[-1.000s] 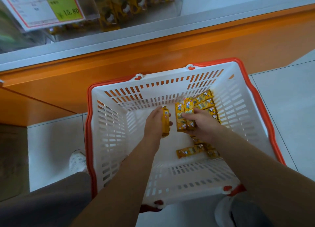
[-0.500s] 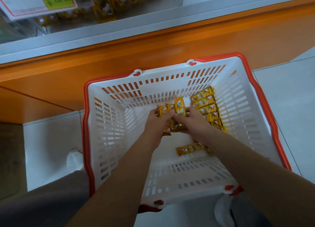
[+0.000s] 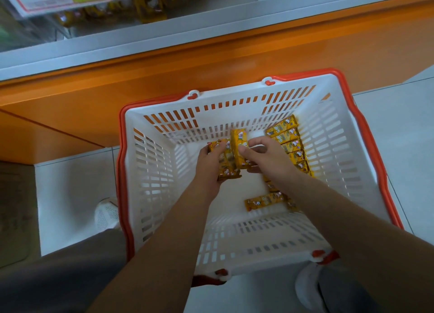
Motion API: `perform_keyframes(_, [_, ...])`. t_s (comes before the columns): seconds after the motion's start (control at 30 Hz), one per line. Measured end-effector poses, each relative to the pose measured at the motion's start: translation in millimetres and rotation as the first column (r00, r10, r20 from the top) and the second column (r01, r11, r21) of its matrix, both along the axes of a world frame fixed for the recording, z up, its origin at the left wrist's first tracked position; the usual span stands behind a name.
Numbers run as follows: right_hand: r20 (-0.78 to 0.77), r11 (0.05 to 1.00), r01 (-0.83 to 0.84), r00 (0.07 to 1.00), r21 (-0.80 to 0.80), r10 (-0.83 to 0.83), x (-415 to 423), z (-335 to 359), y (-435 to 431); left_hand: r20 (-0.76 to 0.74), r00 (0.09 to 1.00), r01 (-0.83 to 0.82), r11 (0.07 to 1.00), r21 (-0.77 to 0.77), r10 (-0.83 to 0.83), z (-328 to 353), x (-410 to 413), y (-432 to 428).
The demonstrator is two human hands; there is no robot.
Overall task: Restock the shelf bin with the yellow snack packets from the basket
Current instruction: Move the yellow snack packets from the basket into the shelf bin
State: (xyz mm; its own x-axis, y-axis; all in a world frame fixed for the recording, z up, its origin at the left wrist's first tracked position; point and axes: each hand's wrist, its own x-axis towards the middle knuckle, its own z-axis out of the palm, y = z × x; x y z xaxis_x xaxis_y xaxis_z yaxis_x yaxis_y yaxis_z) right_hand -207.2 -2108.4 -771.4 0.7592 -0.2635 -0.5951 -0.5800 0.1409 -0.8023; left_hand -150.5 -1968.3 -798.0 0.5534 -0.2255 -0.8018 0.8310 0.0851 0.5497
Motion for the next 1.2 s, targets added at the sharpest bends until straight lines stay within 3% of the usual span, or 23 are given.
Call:
perform_keyframes(0.1, [0.015, 0.993, -0.102, 0.995, -0.050, 0.103, 3.1, 0.2, 4.5, 0.013, 0.999, 0.039, 0.998, -0.047, -0.039, 0.2, 0.1, -1.2])
perform_keyframes(0.2, [0.011, 0.957, -0.248, 0.968, -0.150, 0.252, 6.6, -1.5, -2.2, 0.049, 0.994, 0.091, 0.994, 0.066, -0.094, -4.6, 1.9, 3.3])
perform_keyframes(0.3, [-0.081, 0.839, -0.397, 0.915, -0.372, 0.396, 3.4, -11.4, -21.3, 0.087, 0.978, 0.166, 0.960, 0.227, -0.190, -14.8, 5.6, 14.1])
perform_keyframes(0.37, [-0.220, 0.660, -0.615, 0.781, -0.431, 0.584, -5.2, -22.8, -27.4, 0.123, 0.932, 0.274, 0.885, 0.376, -0.341, -22.8, 5.6, 20.8])
perform_keyframes(0.43, [-0.357, 0.420, -0.816, 0.559, -0.396, 0.748, -15.6, -36.4, -25.7, 0.118, 0.882, 0.357, 0.811, 0.463, -0.455, -30.6, 2.8, 25.3])
perform_keyframes(0.53, [-0.547, 0.048, -0.924, 0.266, -0.380, 0.794, -22.1, -50.9, -23.5, 0.096, 0.850, 0.408, 0.763, 0.501, -0.518, -39.9, -2.4, 29.0])
perform_keyframes(0.63, [-0.665, -0.243, -0.862, 0.136, -0.444, 0.734, -24.1, -59.5, -18.9, 0.077, 0.838, 0.432, 0.743, 0.512, -0.541, -44.5, -3.9, 30.7])
perform_keyframes(0.73, [-0.713, -0.396, -0.776, 0.098, -0.492, 0.694, -26.5, -66.6, -11.6, 0.060, 0.831, 0.445, 0.725, 0.525, -0.553, -45.5, -3.1, 29.9])
perform_keyframes(0.8, [-0.709, -0.386, -0.780, 0.102, -0.492, 0.698, -26.0, -68.7, -11.0, 0.052, 0.836, 0.444, 0.728, 0.522, -0.547, -44.4, -3.8, 28.7])
perform_keyframes(0.87, [-0.664, -0.275, -0.823, 0.157, -0.497, 0.731, -25.4, -69.9, -13.2, 0.044, 0.843, 0.439, 0.732, 0.521, -0.537, -41.8, -4.5, 27.7])
perform_keyframes(0.97, [-0.537, 0.063, -0.869, 0.358, -0.490, 0.764, -24.7, -65.8, -16.9, 0.048, 0.864, 0.410, 0.757, 0.510, -0.500, -34.3, -1.8, 27.9])
perform_keyframes(1.03, [-0.444, 0.331, -0.820, 0.541, -0.467, 0.714, -22.2, -53.9, -18.0, 0.063, 0.877, 0.383, 0.770, 0.510, -0.477, -24.3, 2.5, 29.4])
perform_keyframes(1.07, [-0.420, 0.422, -0.780, 0.611, -0.461, 0.671, -20.2, -47.1, -18.9, 0.074, 0.877, 0.374, 0.772, 0.514, -0.474, -17.9, 4.7, 29.9])
perform_keyframes(1.2, [-0.306, 0.619, -0.598, 0.798, -0.510, 0.519, -14.4, -8.8, -22.7, 0.162, 0.831, 0.352, 0.728, 0.588, -0.533, 16.8, 14.4, 29.4])
